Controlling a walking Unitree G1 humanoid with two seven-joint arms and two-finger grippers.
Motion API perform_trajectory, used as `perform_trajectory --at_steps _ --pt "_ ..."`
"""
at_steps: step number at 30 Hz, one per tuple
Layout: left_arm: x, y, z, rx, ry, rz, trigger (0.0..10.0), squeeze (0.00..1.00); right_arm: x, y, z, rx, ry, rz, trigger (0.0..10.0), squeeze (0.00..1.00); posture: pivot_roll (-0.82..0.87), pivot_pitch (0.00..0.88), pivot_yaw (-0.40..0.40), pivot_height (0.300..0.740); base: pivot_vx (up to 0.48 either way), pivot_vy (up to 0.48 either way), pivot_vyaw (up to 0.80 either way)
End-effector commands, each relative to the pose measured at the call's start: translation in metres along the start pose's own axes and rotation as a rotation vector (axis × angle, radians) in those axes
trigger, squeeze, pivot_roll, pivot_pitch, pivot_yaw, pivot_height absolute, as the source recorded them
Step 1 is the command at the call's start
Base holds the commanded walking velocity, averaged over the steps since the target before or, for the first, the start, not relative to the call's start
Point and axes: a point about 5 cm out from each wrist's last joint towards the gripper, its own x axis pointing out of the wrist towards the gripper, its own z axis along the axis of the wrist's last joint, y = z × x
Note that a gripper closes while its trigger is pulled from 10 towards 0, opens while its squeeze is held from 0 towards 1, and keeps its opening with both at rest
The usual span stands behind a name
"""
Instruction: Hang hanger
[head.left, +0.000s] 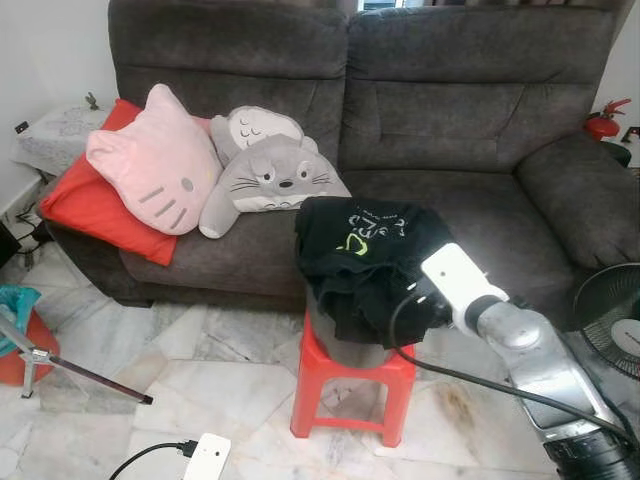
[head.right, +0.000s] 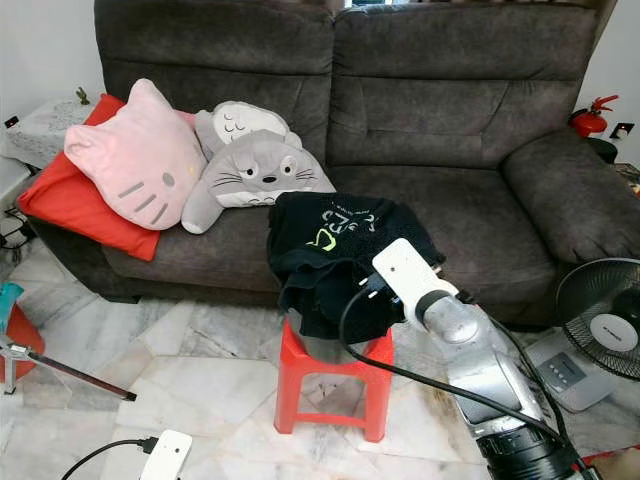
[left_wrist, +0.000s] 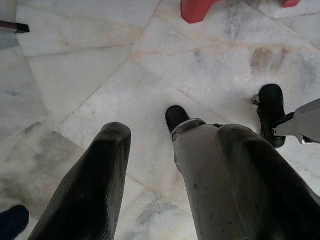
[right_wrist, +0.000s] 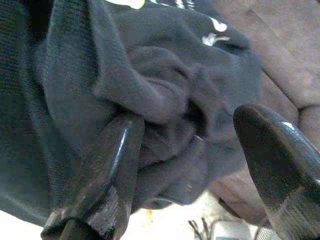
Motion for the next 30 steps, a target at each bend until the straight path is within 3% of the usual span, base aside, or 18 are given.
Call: perform_trajectory --at_steps 1,6,14,20,30 --pt "0.0 0.002 -0.001 0.006 0.008 0.007 10.0 0.0 0.0 0.005 0.005 0.001 -0.012 0.045 10.0 0.0 0.02 0.0 -0.007 0.74 0.0 0.0 0.0" --pt "0.0 0.002 -0.001 0.005 0.008 0.007 10.0 0.0 0.0 0.011 0.005 -0.024 -0.02 0.087 10.0 0.0 0.02 0.0 -0.007 0.74 0.0 0.0 0.0" --pt "0.0 0.002 0.0 0.005 0.006 0.009 10.0 0.0 0.001 -0.005 0.023 -0.023 -0.12 0.007 10.0 0.0 0.02 0.0 -0.007 0.74 0.0 0.0 0.0" --pt "0.0 0.002 0.0 0.004 0.005 0.009 10.0 0.0 0.0 0.0 0.033 -0.014 -0.187 0.055 10.0 0.0 0.02 0.0 -0.008 0.74 0.0 0.0 0.0" --pt "0.0 0.001 0.0 0.003 0.005 0.009 10.0 0.0 0.002 0.001 0.026 -0.018 -0.147 0.06 10.0 0.0 0.02 0.0 -0.01 0.74 0.0 0.0 0.0"
